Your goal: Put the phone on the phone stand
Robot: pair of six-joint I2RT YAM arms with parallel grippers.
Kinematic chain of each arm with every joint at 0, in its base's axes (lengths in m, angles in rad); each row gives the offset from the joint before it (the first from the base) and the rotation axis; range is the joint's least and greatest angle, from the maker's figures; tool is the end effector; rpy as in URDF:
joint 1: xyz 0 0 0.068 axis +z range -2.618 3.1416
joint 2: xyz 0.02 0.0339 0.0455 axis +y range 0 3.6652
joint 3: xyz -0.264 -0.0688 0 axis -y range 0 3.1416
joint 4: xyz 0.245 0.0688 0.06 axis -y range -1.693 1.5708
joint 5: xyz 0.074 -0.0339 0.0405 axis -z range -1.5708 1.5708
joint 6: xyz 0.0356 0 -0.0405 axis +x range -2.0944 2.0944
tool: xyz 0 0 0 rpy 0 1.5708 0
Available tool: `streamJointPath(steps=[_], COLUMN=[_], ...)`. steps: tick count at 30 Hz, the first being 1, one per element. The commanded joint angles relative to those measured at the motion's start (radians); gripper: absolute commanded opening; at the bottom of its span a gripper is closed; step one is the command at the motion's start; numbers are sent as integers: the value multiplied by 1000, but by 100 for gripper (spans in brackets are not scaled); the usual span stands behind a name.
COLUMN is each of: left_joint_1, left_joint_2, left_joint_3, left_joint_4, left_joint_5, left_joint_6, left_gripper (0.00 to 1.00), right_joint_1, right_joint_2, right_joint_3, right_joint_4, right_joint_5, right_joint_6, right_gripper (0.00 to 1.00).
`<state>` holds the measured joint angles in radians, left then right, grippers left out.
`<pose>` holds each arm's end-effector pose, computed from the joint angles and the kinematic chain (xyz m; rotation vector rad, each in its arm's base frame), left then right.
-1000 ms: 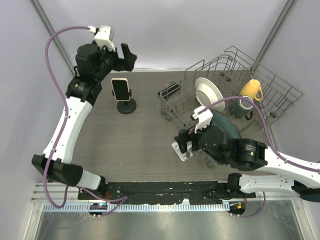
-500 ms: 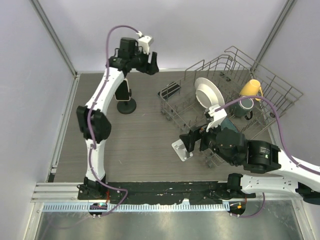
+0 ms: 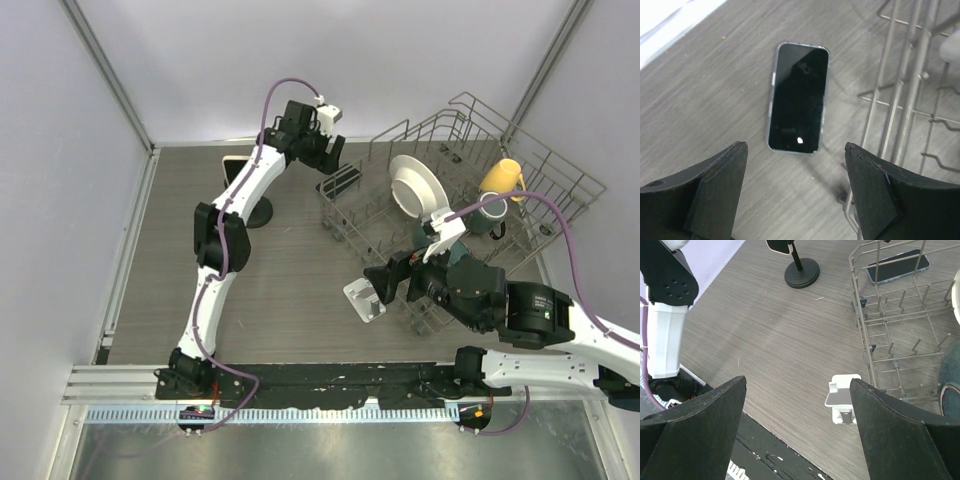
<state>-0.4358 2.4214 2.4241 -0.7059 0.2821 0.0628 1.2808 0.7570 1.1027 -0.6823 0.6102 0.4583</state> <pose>0.4906 -0.2394 0.2783 0.7105 2.1805 -0.5158 0.0583 0.1242 0.4002 -0.3600 1.8575 0.6259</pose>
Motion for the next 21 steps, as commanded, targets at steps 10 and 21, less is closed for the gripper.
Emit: streamJointPath(steps=[10,21], left_joint_1=[-27,-24], left_joint_2=[90,174], left_joint_3=[50,73], left_joint_4=[88,97], left_joint_5=[-29,3], left_joint_6=[-58,-227], left_gripper=[79,82], right_joint_1=[-1,-1], right_joint_2=[-28,-28], right_joint_3=[3,-6], right_joint_4=[23,24], right_joint_5=[6,-4], right_joint_6=[34,45], right_gripper=[90,90])
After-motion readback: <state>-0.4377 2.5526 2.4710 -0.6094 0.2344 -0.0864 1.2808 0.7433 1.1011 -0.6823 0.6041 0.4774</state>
